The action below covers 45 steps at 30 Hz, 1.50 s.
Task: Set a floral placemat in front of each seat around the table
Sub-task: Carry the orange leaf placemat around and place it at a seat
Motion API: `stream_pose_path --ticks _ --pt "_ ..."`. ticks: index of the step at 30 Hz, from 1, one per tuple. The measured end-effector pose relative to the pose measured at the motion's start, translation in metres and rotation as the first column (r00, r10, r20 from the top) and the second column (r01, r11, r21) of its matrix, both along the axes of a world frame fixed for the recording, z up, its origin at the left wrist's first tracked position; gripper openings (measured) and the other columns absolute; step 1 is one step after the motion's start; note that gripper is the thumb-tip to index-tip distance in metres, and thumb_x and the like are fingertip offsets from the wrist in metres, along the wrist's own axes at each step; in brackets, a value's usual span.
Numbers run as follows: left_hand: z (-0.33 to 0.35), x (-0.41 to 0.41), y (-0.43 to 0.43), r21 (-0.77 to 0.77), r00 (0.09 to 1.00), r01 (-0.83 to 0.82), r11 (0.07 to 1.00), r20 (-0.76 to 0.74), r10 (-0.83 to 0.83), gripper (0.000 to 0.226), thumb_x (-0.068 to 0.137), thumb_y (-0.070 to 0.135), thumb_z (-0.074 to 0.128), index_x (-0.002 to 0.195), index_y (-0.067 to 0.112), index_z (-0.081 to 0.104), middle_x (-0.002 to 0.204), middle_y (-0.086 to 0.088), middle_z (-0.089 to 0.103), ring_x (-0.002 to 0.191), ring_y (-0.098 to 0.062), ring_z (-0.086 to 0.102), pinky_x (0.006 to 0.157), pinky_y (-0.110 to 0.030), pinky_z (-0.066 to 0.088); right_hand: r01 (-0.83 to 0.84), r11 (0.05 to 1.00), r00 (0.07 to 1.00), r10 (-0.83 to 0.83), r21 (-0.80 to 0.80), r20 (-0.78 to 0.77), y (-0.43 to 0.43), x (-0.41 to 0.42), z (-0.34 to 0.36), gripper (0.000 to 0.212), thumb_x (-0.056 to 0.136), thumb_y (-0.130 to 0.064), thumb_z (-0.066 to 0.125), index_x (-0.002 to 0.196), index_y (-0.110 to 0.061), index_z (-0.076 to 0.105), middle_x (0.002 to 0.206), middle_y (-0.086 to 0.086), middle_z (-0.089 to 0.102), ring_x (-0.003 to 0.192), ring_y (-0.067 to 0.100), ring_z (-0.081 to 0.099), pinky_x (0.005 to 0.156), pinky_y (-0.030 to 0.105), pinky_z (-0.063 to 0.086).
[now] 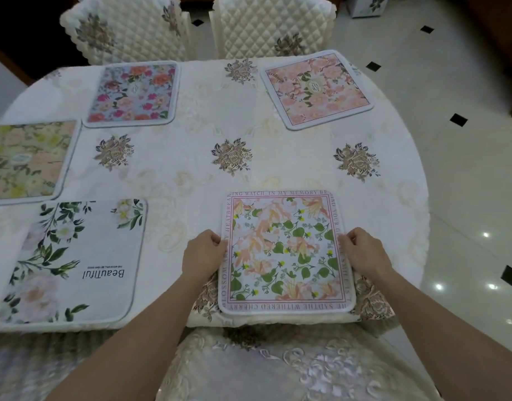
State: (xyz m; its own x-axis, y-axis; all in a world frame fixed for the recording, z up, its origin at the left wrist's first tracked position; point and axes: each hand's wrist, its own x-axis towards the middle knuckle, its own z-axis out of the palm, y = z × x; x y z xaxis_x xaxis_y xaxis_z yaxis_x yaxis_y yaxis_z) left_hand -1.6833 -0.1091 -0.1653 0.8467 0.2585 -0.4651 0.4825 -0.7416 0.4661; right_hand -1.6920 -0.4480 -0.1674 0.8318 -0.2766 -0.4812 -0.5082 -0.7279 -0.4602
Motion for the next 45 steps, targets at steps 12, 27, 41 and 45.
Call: stream_pose_path --ticks 12,27,41,45 --pt "-0.031 -0.006 -0.073 0.445 0.696 0.566 0.694 0.192 -0.692 0.050 0.099 0.040 0.031 0.145 0.020 0.036 0.153 -0.008 0.036 0.139 -0.027 0.036 0.110 -0.046 0.035 -0.433 0.806 0.783 0.558 -0.403 0.274 0.099 -0.008 -0.036 0.052 0.101 -0.034 0.034 0.145 -0.008 0.038 0.152 0.014 0.037 0.142 0.032 0.030 0.114 0.047 0.031" --pt "-0.055 -0.022 -0.050 0.422 0.702 0.590 0.688 0.153 -0.695 0.071 0.100 0.058 0.015 0.154 0.024 -0.014 0.164 0.000 -0.015 0.150 -0.016 -0.017 0.123 -0.044 0.004 -0.450 0.764 0.793 0.580 -0.463 0.187 0.060 -0.022 -0.054 0.077 0.098 -0.059 0.028 0.155 -0.010 0.009 0.163 0.006 0.004 0.150 0.018 -0.001 0.121 0.040 0.008" --pt "0.026 -0.027 -0.073 0.459 0.685 0.547 0.700 0.235 -0.690 0.066 0.096 0.057 0.024 0.155 0.029 0.017 0.163 -0.001 0.017 0.151 -0.022 0.013 0.122 -0.048 0.013 -0.451 0.777 0.809 0.563 -0.439 0.167 0.052 -0.032 0.030 0.072 0.093 -0.059 0.004 0.155 -0.021 0.003 0.163 0.004 0.005 0.150 0.023 0.004 0.121 0.041 0.009" --pt "0.043 -0.026 -0.088 0.491 0.600 0.590 0.641 0.264 -0.755 0.066 0.096 0.059 0.023 0.155 0.028 0.018 0.162 -0.001 0.022 0.149 -0.023 0.020 0.121 -0.047 0.015 -0.398 0.772 0.815 0.546 -0.496 0.196 0.043 -0.044 0.052 0.073 0.090 -0.056 0.009 0.155 -0.023 0.015 0.159 0.006 0.023 0.148 0.026 0.017 0.120 0.044 0.018"
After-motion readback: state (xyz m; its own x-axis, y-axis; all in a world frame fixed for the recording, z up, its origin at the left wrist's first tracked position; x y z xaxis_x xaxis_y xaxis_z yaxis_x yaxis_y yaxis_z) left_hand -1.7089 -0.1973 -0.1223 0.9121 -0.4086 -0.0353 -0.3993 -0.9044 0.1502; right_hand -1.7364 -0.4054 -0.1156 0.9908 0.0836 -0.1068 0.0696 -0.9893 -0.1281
